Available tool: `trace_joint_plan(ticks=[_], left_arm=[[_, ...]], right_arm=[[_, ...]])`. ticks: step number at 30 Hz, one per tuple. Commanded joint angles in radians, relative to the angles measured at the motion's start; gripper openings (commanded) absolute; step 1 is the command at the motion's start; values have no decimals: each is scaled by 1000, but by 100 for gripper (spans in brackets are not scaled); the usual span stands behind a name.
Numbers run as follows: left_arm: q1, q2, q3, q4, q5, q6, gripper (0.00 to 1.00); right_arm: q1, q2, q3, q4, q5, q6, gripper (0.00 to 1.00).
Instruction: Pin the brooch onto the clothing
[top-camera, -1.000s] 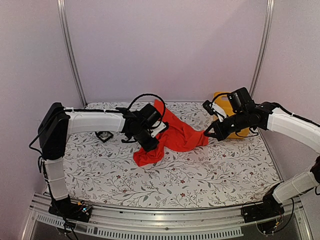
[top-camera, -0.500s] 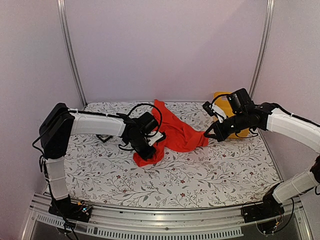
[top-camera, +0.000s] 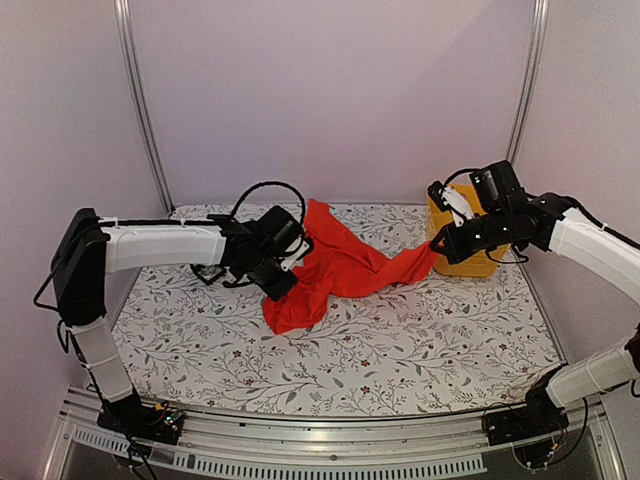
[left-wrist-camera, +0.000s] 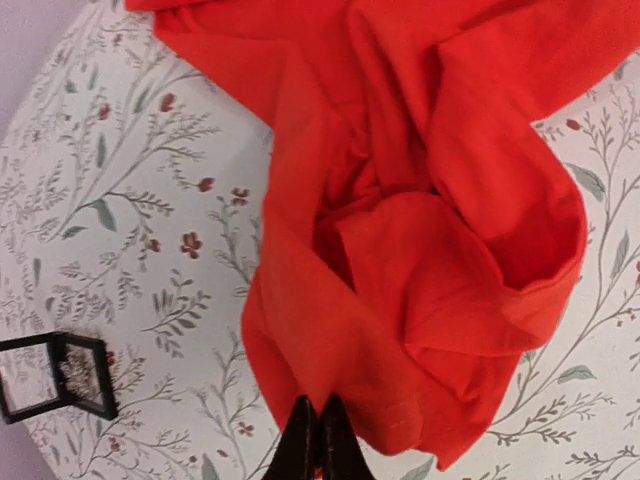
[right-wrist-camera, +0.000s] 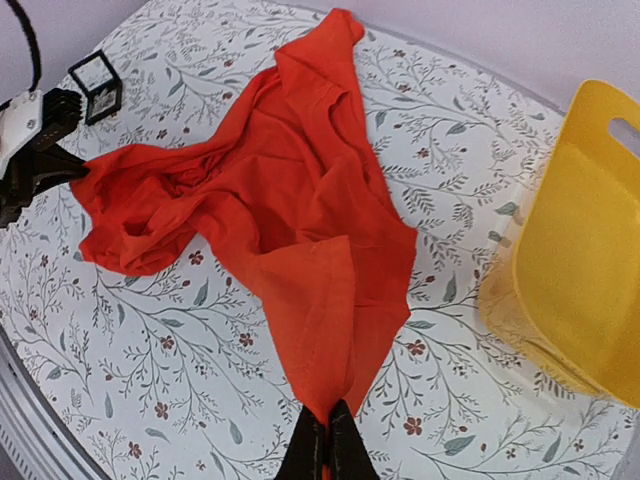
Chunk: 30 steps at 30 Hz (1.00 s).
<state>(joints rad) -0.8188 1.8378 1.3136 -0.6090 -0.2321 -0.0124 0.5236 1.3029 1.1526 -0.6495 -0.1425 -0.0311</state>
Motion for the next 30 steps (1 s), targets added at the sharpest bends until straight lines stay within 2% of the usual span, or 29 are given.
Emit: trace_joint_plan(ticks=[1,6,11,14,22,26,30], left_arm=[[39,-184,62,-35,-364,6,0],[59,-404,104,-61,-521,42,0],[58,-600,128,-21,-554,66,0],[60,-695,84,68,-525,112,0],[68,-642,69,63,-482,112,0],[98,-641,35,133,-432,119,0],[144,-588,31,148,-387,118,0]], right_arm=[[-51,-99,169,-58,207,16,0],[-54,-216,331,-100,314,-40,0],[-55,-290,460,-133,268,-77,0],[-54,-288,440,-151,257,-90,0],[-56,-210,411,-148,314,-64,0],[-56,-200,426,-134,235,-88,0],[-56,-182,370,-117,122,-102,0]])
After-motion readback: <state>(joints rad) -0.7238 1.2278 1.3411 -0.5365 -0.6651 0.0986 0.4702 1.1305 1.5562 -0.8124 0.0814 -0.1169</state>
